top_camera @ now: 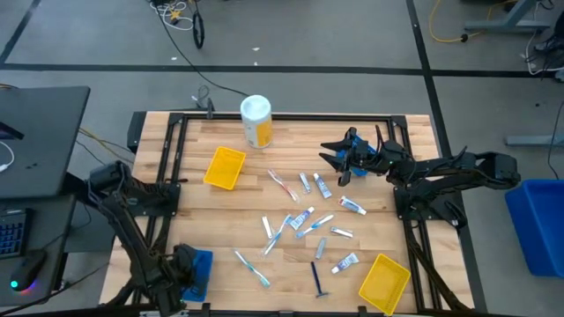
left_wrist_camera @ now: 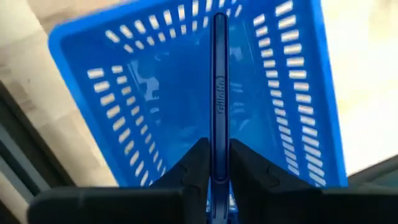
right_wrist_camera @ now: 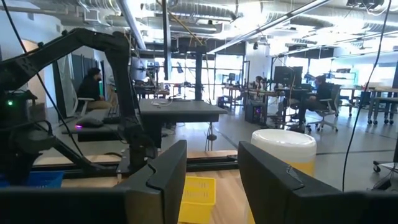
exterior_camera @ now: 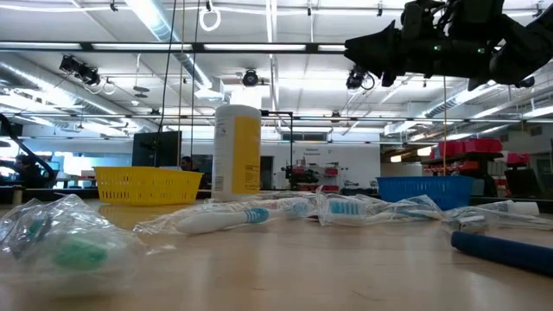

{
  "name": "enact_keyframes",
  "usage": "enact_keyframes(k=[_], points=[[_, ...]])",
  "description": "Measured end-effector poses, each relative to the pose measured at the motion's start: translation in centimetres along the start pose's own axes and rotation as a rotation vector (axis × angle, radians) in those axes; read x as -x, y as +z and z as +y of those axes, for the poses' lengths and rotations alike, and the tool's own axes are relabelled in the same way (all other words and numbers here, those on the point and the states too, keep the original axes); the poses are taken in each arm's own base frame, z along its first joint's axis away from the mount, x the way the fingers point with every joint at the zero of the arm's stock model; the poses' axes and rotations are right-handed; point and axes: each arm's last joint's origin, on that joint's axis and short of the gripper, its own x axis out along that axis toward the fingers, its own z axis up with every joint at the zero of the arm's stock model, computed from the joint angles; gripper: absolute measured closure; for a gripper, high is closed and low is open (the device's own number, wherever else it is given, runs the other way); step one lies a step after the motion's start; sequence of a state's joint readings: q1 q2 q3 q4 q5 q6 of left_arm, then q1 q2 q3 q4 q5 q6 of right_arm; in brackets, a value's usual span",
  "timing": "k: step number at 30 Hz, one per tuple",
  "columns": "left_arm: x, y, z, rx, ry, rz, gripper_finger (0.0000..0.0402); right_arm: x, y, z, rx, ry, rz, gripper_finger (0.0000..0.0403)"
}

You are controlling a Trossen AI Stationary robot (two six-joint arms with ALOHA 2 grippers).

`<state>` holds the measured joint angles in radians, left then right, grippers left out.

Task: Pick & Place Travel size toiletries
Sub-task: Put the blue razor into the bottom blue bin, then put the silver nail cutter into the top yellow bin

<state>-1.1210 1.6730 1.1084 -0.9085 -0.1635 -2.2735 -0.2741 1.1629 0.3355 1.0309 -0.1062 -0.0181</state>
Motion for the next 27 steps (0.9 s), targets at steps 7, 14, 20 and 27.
enact_keyframes(k=[7, 14, 20, 27], points=[[0.0, -0.1, -0.4, -0.046, -0.027, 0.027, 0.0323, 0.0, 0.0, 0.0, -0.001, 0.0, 0.0, 0.0259], [0.0, 0.0, -0.5, -0.043, -0.024, 0.026, 0.031, 0.0, 0.0, 0.0, -0.002, 0.0, -0.001, 0.026], [0.1, 0.6, -1.0, -0.047, -0.001, 0.051, 0.031, 0.0, 0.1, 0.0, -0.001, 0.0, -0.006, 0.0252], [2.6, 2.3, -3.3, -0.213, 0.013, 0.028, 0.0314, 0.0, 0.1, 0.0, -0.001, 0.0, -0.007, 0.0253]])
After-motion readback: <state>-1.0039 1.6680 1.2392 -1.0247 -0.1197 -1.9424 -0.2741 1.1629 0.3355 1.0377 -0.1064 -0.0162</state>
